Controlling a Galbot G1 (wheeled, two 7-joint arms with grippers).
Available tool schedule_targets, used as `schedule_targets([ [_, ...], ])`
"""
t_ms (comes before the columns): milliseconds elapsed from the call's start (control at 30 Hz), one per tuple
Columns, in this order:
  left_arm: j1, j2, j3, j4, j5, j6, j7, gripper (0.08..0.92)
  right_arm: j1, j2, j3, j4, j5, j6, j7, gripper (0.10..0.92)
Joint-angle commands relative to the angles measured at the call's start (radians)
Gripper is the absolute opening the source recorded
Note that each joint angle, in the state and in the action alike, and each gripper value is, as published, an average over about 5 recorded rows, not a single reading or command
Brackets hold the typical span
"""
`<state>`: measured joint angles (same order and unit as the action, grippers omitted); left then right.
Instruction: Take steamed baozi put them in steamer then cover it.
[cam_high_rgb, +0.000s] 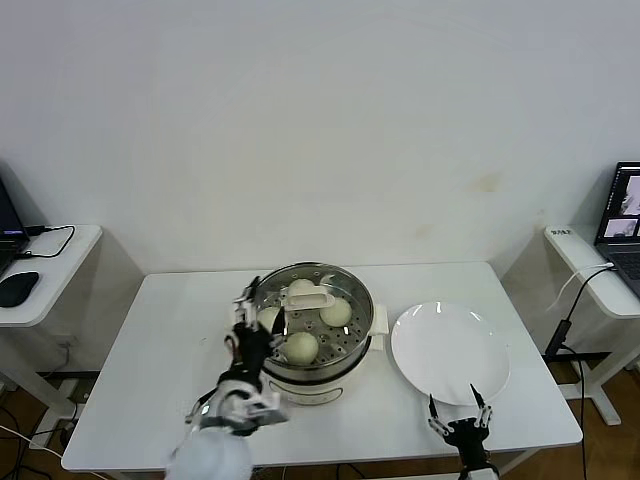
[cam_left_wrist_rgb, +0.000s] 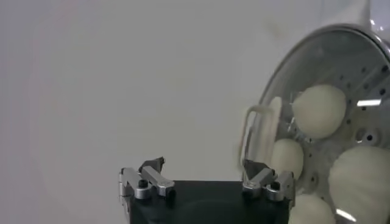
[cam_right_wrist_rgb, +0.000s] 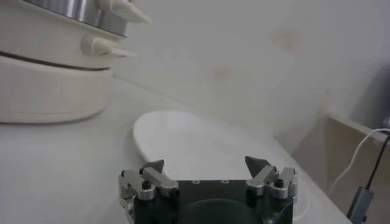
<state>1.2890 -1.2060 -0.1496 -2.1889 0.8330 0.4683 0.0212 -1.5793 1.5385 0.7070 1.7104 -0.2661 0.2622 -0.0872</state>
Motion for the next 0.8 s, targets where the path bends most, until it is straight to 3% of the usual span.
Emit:
schedule_targets([
  [33, 0.347, -0.001, -0.391, -0.016, -0.933, -0.471, -0.306, 0.823, -0.036, -0.039, -0.025, 0.052, 0.087, 0.009, -0.014, 0.823],
  [200, 0.430, -0.058, -0.400, -0.005, -1.105, -0.549, -0.316, 0.823, -0.078, -0.104, -0.068, 0.095, 0.175, -0.003, -0.034, 0.823],
  [367, 0.505, -0.089, -0.390, 0.018, -1.104, -0.676, -0.298, 0.823, -0.116, -0.159, -0.101, 0.126, 0.256, -0.045, -0.059, 0.823],
  [800, 0.562, -0.149, -0.398, 0.153, -1.121, -0.643, -0.207, 0.823, -0.135, -0.181, -0.124, 0.165, 0.314, -0.093, -0.086, 0.823],
])
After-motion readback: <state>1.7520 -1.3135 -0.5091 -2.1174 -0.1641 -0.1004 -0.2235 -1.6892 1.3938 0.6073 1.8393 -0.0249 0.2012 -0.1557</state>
